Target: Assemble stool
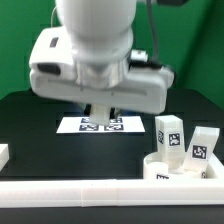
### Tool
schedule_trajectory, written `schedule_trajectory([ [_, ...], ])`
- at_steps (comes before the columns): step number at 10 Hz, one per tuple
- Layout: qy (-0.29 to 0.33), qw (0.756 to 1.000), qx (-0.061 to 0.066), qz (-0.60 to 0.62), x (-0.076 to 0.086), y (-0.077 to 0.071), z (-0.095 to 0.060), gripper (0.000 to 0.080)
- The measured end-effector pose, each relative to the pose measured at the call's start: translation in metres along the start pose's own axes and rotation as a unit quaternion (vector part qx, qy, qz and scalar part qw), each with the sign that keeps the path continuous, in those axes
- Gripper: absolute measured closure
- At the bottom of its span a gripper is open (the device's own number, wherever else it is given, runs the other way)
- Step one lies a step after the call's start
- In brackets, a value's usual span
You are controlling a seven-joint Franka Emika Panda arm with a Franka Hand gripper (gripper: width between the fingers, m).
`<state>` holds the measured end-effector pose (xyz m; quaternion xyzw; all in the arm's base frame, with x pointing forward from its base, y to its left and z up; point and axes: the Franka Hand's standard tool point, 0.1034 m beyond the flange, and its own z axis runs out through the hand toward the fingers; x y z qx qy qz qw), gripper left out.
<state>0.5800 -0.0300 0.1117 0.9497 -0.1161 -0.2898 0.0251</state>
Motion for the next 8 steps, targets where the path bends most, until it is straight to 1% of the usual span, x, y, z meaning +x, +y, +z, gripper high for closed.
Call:
schedule_trajectory([
  [1,0.034,0.999,0.005,0.003,0.000,-0.008,-0.019,0.0472],
  [2,0.076,0.997,0.014,0.002,0.001,-0.015,-0.037,0.0472],
  [3,0.121,0.992,0.021,0.001,0.005,-0.016,-0.044,0.0472],
  [4,0.156,0.987,0.027,-0.001,0.007,-0.019,-0.042,0.0472],
  [5,0.178,0.984,0.031,-0.002,0.007,-0.021,-0.042,0.0472],
  [6,0.227,0.973,0.038,-0.004,0.014,-0.025,-0.047,0.0472],
  [7,0.262,0.964,0.044,-0.005,0.014,-0.030,-0.048,0.0472],
  [8,0.289,0.956,0.049,-0.007,0.014,-0.039,-0.050,0.0472],
])
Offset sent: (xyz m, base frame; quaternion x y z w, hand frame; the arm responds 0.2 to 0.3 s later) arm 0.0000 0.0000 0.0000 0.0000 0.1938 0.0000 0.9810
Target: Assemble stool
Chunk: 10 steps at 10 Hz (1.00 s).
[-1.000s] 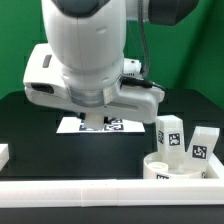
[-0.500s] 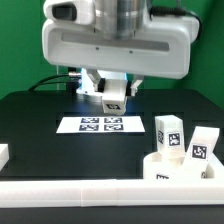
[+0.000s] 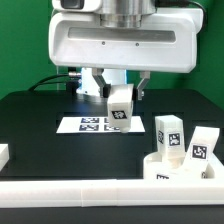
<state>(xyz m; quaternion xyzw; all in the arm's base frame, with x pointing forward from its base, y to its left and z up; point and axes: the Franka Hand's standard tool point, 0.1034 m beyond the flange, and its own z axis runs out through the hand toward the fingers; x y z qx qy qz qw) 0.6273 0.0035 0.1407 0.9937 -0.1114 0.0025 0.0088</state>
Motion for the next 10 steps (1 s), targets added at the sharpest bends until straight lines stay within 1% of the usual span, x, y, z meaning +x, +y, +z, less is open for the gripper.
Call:
schedule_trajectory([
  [1,0.049,0.999,0.004,-0.007,0.011,-0.011,-0.002,0.0472],
  [2,0.091,0.996,0.006,-0.020,0.018,-0.020,-0.002,0.0472],
  [3,0.102,0.994,0.005,-0.026,0.017,-0.021,0.001,0.0472],
  [4,0.155,0.987,0.014,-0.026,0.024,-0.024,0.000,0.0472],
  [5,0.171,0.985,0.016,-0.028,0.021,-0.025,0.004,0.0472],
  [7,0.166,0.986,0.015,-0.028,0.021,-0.024,0.004,0.0472],
  [9,0.161,0.984,-0.005,-0.074,0.020,-0.033,0.010,0.0472],
  [10,0.151,0.983,-0.018,-0.106,0.022,-0.031,0.010,0.0472],
])
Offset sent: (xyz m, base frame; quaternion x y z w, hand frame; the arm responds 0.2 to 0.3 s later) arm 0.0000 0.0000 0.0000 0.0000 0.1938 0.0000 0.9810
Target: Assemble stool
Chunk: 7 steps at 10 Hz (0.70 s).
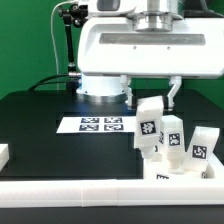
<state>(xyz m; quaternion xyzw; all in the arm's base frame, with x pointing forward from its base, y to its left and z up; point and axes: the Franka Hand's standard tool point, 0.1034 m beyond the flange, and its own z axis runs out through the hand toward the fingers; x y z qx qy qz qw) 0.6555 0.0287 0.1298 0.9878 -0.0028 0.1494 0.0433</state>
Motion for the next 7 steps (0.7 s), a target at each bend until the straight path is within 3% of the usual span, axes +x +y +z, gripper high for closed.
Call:
schedule_trajectory([
  [4,-0.003,1.000,-0.002,-0.013,0.001,0.002,0.002,0.0472],
  [7,0.031,0.996,-0.005,-0.080,-0.013,-0.024,0.007,0.0472],
])
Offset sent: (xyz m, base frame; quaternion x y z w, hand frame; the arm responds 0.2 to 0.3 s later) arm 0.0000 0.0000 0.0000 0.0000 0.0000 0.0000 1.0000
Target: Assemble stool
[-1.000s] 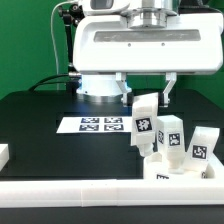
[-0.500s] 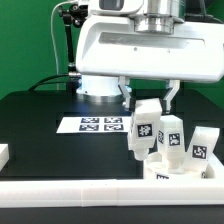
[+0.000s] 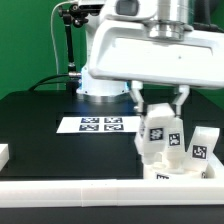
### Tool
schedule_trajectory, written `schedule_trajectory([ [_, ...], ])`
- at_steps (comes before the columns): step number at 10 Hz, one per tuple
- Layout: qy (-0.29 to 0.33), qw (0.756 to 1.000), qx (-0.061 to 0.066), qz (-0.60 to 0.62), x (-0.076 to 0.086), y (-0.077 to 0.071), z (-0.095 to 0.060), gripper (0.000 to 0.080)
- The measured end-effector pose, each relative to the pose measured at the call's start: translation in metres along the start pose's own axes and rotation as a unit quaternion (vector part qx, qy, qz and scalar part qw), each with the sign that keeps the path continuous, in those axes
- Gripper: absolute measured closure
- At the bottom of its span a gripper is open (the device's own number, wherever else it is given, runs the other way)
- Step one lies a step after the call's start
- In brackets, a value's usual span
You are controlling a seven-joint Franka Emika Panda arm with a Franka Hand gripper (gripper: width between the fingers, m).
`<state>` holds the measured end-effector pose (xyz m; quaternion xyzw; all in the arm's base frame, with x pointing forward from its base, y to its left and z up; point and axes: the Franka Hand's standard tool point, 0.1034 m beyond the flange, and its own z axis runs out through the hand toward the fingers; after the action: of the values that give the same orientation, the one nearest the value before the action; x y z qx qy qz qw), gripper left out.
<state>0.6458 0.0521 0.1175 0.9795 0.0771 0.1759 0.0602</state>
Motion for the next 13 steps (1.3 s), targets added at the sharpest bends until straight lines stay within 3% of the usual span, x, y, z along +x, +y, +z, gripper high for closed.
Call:
schedule_trajectory([
  [1,0.006,1.000,0.000,-0.010,-0.003,-0.009,0.000,0.0472],
  [5,0.021,1.000,-0.001,-0.018,-0.001,-0.009,0.000,0.0472],
  [6,0.052,0.998,0.000,-0.021,-0.001,-0.008,-0.002,0.0472],
  [9,0.042,0.999,0.001,-0.024,-0.015,-0.008,0.001,0.0472],
  [13,0.038,0.999,0.002,-0.029,-0.019,-0.013,0.005,0.0472],
])
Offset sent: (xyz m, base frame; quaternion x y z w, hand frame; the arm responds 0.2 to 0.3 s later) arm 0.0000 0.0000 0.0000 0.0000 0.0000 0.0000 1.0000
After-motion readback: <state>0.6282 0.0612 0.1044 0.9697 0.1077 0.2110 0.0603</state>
